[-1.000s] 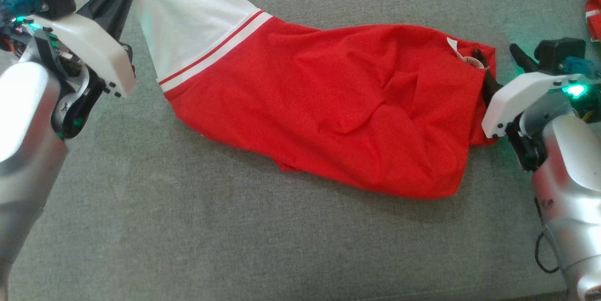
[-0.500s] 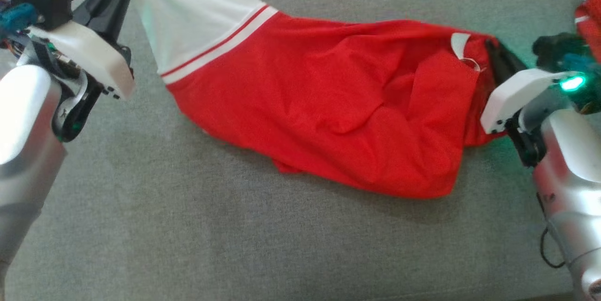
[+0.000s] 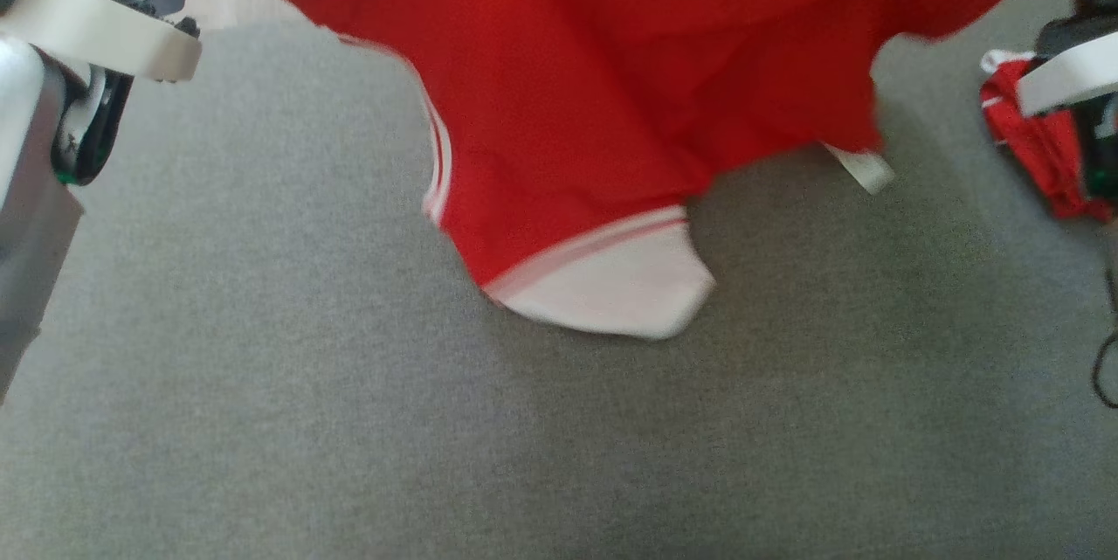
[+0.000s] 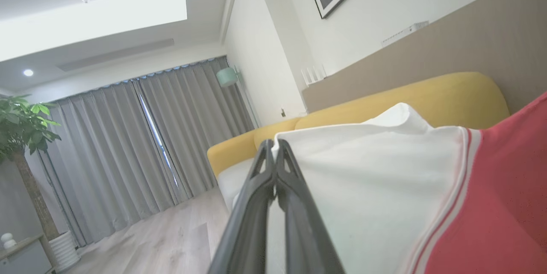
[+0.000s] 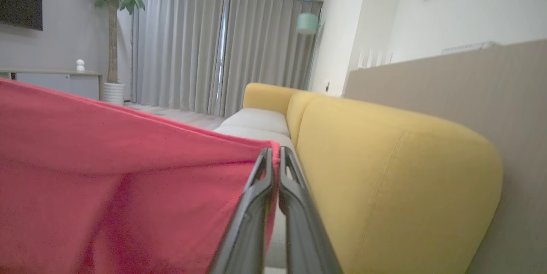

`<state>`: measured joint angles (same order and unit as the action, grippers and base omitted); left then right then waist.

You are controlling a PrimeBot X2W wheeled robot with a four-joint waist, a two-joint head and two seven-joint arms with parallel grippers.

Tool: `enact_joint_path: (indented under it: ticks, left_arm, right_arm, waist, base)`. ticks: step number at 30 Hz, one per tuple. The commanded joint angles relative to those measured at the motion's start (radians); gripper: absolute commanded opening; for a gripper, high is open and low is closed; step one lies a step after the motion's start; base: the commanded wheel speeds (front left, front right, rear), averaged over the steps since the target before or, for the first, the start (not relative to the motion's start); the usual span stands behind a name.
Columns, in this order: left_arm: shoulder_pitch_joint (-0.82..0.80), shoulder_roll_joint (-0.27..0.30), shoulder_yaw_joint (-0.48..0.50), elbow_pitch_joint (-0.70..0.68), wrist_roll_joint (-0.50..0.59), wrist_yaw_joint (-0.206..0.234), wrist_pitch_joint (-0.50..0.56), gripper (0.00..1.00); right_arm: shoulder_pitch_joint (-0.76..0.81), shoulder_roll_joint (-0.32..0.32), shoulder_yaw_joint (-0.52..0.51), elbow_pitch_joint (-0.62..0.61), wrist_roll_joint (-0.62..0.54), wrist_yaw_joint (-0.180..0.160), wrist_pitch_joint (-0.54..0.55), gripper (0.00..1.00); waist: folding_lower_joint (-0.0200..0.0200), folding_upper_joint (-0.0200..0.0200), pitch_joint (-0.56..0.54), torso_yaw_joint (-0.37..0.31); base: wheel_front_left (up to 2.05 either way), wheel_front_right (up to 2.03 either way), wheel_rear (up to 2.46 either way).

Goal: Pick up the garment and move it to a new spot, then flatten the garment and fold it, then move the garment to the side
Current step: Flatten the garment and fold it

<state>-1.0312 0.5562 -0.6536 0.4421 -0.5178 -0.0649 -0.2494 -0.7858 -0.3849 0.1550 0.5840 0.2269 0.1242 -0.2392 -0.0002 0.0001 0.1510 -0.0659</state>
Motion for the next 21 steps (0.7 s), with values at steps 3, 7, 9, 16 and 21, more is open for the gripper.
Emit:
enact_joint_path:
  ticks: [3, 7, 9, 16, 21]
  left_arm:
    - [-0.028, 0.056, 0.054, -0.054, 0.011, 0.007, -0.008, 0.00]
    - [-0.011, 0.072, 0.061, -0.111, 0.036, 0.018, -0.011, 0.00]
    - [-0.011, 0.082, 0.066, -0.141, 0.047, 0.020, -0.011, 0.00]
    - [-0.034, 0.131, 0.102, -0.260, 0.055, 0.036, -0.005, 0.00]
    - [-0.092, 0.157, 0.120, -0.306, 0.056, 0.039, 0.037, 0.00]
  right_arm:
    - [0.038, -0.031, -0.012, -0.086, -0.011, 0.007, -0.002, 0.00]
    - [0.089, -0.061, -0.030, -0.188, -0.026, 0.007, 0.016, 0.00]
    - [0.107, -0.079, -0.037, -0.243, -0.030, 0.007, 0.034, 0.00]
    - [0.119, -0.147, -0.062, -0.449, -0.003, 0.007, 0.127, 0.00]
    - [0.074, -0.198, -0.068, -0.536, 0.031, 0.007, 0.196, 0.00]
  waist:
    - [0.0002, -0.0001, -0.039, 0.004]
    - [0.0002, -0.0001, -0.071, 0.008]
    - [0.0002, -0.0001, -0.092, 0.009]
    - [0.0002, -0.0001, -0.156, -0.002]
    - [0.0002, -0.0001, -0.158, -0.001]
  base:
    - [0.00, 0.00, 0.00]
    - [0.00, 0.00, 0.00]
    - [0.00, 0.00, 0.00]
    - [0.00, 0.00, 0.00]
    - [0.00, 0.00, 0.00]
